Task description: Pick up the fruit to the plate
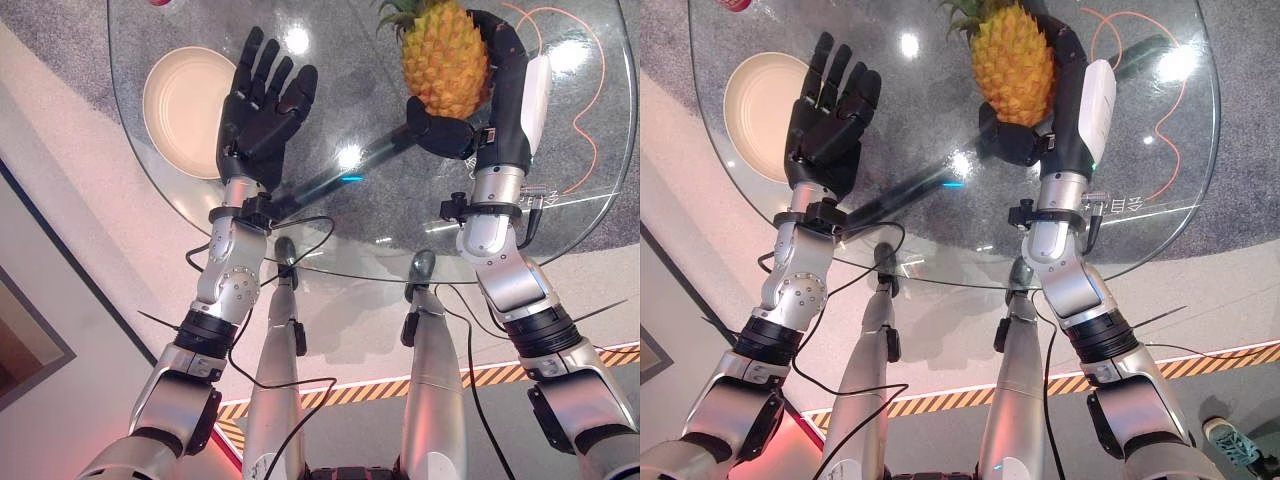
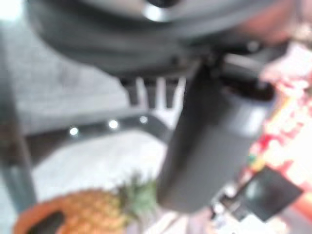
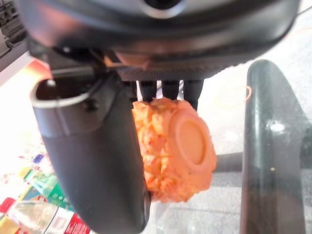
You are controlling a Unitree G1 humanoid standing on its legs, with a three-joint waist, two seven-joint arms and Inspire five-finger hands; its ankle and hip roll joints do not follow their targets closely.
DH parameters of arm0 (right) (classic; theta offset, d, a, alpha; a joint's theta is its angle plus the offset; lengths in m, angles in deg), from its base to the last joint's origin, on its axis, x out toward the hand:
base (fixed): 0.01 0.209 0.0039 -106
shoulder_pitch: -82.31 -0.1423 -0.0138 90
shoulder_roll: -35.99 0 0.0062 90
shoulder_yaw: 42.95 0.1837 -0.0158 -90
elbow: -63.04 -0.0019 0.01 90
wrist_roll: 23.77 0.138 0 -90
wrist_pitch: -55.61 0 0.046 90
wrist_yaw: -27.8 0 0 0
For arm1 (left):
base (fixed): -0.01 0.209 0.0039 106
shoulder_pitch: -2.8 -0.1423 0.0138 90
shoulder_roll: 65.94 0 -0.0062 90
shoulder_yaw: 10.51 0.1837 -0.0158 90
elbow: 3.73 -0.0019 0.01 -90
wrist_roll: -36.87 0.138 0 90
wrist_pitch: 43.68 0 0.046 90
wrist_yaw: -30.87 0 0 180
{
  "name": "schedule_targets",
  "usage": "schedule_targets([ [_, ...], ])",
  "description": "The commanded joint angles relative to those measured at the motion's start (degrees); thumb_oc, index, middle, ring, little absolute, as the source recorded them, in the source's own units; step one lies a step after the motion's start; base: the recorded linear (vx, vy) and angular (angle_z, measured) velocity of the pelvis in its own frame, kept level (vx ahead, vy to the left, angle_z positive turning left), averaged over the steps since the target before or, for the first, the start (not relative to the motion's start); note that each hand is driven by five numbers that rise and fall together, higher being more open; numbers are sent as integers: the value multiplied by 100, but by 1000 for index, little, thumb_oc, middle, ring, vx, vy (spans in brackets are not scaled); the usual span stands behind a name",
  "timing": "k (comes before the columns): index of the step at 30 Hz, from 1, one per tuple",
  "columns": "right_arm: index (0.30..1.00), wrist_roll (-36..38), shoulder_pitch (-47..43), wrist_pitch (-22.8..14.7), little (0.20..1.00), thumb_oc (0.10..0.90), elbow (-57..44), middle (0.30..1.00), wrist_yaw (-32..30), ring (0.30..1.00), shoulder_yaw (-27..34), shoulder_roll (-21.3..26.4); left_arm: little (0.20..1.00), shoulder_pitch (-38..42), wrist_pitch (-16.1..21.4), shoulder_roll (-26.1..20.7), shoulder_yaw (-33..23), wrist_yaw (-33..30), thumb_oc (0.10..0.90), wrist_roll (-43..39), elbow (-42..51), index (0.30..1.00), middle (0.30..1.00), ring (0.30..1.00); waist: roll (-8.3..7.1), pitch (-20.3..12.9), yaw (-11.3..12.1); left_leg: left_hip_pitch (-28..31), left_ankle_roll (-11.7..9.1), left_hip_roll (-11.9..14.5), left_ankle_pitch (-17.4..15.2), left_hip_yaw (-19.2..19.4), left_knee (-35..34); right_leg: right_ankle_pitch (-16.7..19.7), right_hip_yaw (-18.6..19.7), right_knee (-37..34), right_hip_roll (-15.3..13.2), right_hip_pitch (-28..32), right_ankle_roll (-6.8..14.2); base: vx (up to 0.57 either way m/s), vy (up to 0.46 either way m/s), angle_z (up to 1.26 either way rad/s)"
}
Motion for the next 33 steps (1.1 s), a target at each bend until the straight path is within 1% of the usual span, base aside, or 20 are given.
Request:
schedule_targets([
  [1,300,-438,-989,-550,200,100,-1106,300,-32,300,44,168,900,751,171,15,20,533,800,-265,614,900,900,900,-235,-137,97,204,-42,98,-515,142,365,1193,-219,-1298,146,500,16,0,0,0],
  [2,300,-442,-1016,-545,200,100,-1111,300,-19,300,32,172,900,775,161,20,25,553,800,-306,610,900,900,900,-236,-137,93,159,-35,92,-465,145,357,1242,-219,-1315,140,460,10,0,0,0],
  [3,300,-426,-1012,-526,200,100,-1110,300,-4,300,-4,169,900,759,160,40,47,605,800,-363,588,900,900,900,-234,-137,95,213,-42,100,-514,152,357,1195,-224,-1307,140,510,17,0,0,0],
  [4,300,-420,-1053,-512,200,100,-1109,300,7,300,-34,176,900,791,155,45,68,635,800,-420,589,900,900,900,-235,-137,92,164,-34,93,-463,152,352,1246,-226,-1325,132,468,10,0,0,0],
  [10,300,-442,-1077,-439,200,100,-1089,300,146,300,-164,112,900,792,77,144,125,808,800,-716,605,900,900,900,-230,-137,102,190,-36,96,-506,160,357,1208,-242,-1313,116,497,17,0,0,0],
  [14,300,-419,-1116,-357,200,100,-1085,300,206,300,-244,102,900,813,69,156,140,880,800,-717,630,900,900,900,-227,-137,110,198,-34,90,-500,162,340,1213,-249,-1327,109,505,15,0,0,0],
  [22,300,-391,-1135,-325,200,100,-1083,300,329,300,-297,80,900,840,-7,184,185,921,800,-776,729,900,900,900,-233,-137,121,193,-32,84,-507,146,350,1216,-263,-1333,94,515,20,0,0,0],
  [23,300,-385,-1169,-312,200,100,-1078,300,339,300,-311,79,900,869,-10,187,187,928,800,-780,723,900,900,900,-237,-137,118,138,-24,79,-457,143,349,1265,-263,-1342,89,465,13,0,0,0],
  [24,300,-392,-1161,-289,200,100,-1085,300,359,300,-339,68,900,849,-9,204,193,914,800,-761,736,900,900,900,-235,-137,120,171,-34,91,-508,143,373,1214,-262,-1314,93,491,17,0,0,0],
  [28,300,-388,-1158,-292,200,100,-1097,300,416,300,-348,61,900,841,-11,201,185,903,800,-753,759,900,900,900,-233,-137,128,186,-25,87,-505,143,337,1215,-268,-1325,98,496,15,0,0,0],
  [33,300,-405,-1186,-275,200,100,-1106,300,457,300,-422,18,900,851,74,226,190,847,800,-692,746,900,900,900,-230,-137,136,161,-27,73,-508,138,361,1214,-274,-1328,95,490,13,0,0,0],
])
